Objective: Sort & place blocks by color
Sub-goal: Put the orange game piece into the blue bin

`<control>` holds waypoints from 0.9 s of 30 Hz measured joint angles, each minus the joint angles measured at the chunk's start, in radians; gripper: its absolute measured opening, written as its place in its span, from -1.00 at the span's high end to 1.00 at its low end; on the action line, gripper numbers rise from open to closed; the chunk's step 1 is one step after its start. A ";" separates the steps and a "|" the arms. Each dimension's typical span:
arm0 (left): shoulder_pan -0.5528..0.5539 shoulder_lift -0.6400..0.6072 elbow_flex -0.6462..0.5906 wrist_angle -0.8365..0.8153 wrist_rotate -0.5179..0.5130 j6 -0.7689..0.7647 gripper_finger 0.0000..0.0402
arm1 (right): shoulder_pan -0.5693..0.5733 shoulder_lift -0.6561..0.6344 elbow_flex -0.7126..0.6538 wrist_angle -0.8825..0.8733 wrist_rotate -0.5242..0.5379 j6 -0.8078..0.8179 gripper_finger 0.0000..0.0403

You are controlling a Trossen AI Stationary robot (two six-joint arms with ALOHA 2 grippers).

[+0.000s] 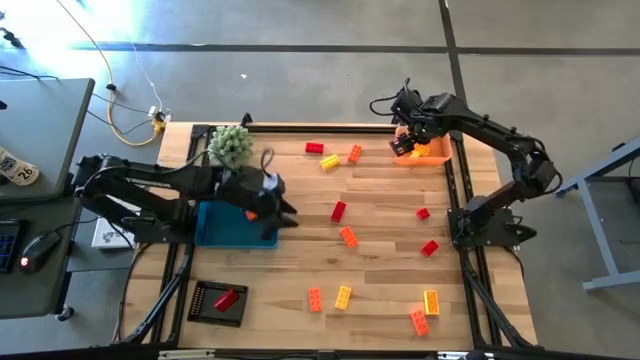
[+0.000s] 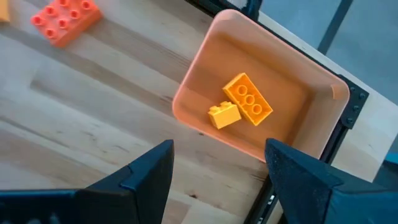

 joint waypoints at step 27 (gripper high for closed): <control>-0.271 0.080 0.000 0.270 -0.072 0.520 -0.05 | 0.261 -0.011 0.000 0.016 -0.021 0.199 -0.18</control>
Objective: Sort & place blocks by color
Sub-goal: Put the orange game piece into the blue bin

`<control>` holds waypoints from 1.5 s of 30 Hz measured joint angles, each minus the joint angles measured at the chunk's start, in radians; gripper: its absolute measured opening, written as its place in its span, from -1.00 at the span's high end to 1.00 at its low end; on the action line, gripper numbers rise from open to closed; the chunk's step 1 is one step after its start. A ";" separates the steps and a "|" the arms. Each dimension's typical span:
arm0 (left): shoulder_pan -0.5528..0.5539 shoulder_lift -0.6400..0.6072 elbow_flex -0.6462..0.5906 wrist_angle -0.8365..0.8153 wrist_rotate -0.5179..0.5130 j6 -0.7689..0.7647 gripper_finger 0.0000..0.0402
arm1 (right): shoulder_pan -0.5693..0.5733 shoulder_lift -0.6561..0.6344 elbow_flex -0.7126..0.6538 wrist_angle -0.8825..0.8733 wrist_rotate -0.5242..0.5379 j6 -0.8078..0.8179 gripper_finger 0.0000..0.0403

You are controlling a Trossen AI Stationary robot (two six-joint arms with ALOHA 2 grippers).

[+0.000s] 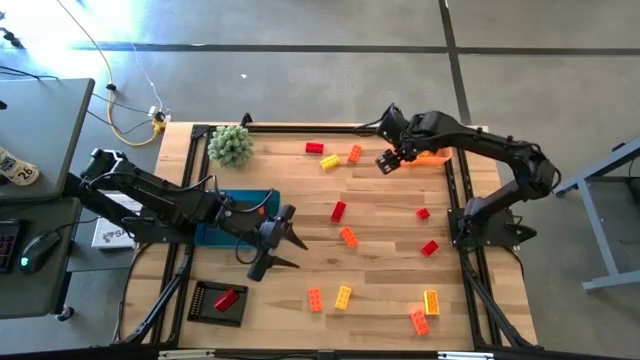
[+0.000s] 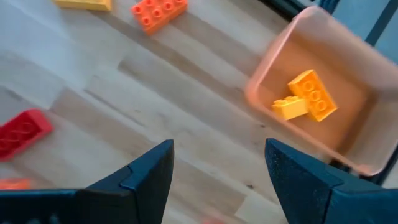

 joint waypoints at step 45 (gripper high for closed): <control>0.048 0.182 0.055 -0.128 0.257 0.638 -0.05 | 0.395 0.001 0.000 0.221 0.143 0.691 -0.18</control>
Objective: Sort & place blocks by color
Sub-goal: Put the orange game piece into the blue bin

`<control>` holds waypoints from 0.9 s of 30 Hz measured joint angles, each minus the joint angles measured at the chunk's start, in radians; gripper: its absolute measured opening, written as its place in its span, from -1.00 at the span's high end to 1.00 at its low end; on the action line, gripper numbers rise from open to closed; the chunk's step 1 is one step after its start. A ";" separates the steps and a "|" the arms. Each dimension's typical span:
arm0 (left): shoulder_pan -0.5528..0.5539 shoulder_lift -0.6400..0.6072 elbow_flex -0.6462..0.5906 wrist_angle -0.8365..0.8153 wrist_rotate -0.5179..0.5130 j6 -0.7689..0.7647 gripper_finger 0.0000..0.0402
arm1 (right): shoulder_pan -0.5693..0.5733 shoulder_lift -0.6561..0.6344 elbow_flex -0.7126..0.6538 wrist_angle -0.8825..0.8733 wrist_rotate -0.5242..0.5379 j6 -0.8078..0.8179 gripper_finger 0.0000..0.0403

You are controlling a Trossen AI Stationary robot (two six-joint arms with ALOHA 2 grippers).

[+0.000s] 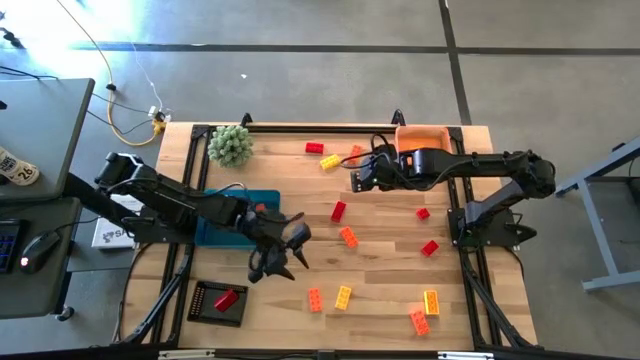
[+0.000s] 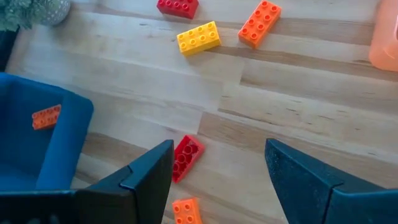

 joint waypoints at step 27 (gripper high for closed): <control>-0.072 0.340 0.181 -0.130 0.042 0.103 -0.05 | 0.008 0.000 0.000 -0.008 0.003 -0.003 -0.18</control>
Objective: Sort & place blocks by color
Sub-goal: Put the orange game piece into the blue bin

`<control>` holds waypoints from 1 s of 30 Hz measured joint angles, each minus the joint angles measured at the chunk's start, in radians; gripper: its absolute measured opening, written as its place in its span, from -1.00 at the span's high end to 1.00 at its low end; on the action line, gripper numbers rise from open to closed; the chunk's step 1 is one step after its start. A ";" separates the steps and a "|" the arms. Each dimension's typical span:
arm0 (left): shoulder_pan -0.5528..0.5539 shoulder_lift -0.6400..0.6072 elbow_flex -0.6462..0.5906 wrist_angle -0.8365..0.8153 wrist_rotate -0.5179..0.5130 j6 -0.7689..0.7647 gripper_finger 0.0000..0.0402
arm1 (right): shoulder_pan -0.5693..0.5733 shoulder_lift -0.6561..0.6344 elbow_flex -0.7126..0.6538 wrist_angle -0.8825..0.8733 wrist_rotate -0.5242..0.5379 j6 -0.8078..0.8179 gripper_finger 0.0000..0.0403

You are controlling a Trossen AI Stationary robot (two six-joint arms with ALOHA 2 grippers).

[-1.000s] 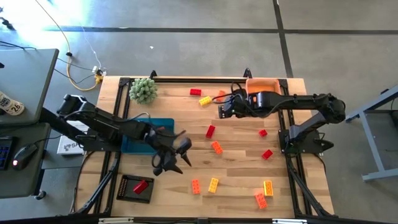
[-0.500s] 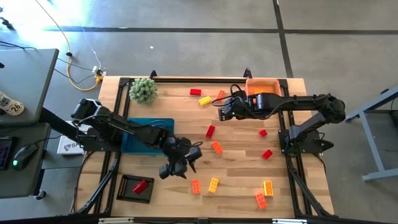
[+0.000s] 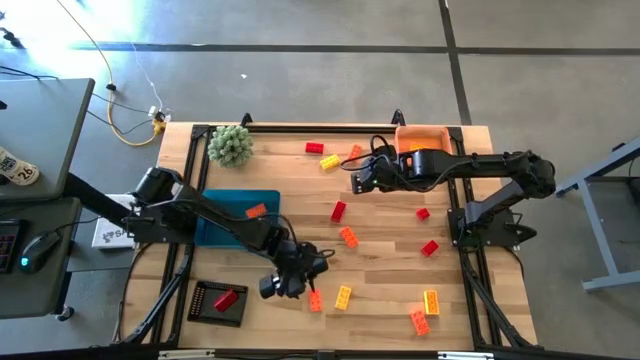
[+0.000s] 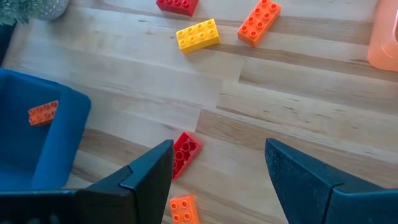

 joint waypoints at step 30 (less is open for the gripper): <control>-0.018 0.116 0.001 0.094 -0.066 0.075 -0.05 | 0.000 0.048 0.000 0.002 -0.006 -0.006 -0.18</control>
